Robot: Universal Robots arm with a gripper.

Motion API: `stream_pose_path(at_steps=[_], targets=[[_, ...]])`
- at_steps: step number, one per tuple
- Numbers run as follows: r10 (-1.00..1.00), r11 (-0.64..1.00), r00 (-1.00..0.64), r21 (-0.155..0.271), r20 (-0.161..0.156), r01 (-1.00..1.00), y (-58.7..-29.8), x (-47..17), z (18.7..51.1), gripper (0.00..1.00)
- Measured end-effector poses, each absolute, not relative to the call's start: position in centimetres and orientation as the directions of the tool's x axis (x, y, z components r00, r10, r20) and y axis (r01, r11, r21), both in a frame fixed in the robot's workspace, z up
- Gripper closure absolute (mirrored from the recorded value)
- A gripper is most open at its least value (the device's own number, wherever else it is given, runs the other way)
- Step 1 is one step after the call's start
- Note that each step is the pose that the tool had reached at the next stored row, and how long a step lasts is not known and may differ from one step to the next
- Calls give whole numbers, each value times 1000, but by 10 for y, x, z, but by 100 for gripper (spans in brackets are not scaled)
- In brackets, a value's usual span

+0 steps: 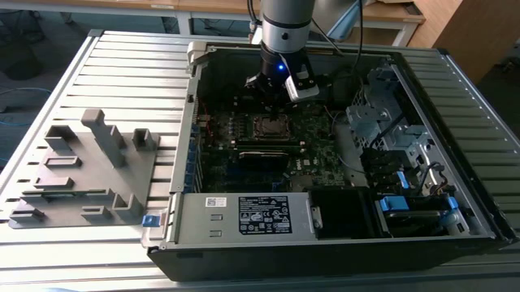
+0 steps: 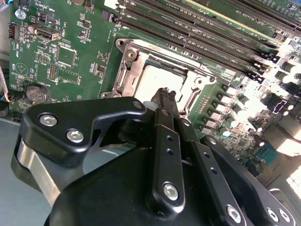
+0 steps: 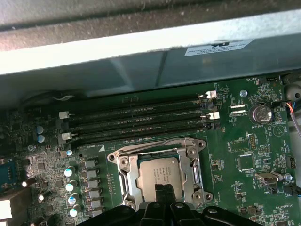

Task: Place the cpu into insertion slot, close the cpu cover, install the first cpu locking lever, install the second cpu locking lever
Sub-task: 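Install the second cpu locking lever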

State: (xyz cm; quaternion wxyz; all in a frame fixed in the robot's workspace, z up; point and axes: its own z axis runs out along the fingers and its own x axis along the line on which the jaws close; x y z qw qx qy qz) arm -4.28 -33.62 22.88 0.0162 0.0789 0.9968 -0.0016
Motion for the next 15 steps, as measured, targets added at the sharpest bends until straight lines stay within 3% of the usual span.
stream_pose_path(at_steps=[15], targets=[[157, 988, -987, 0, -33, 157, -344, -43, 236, 89]])
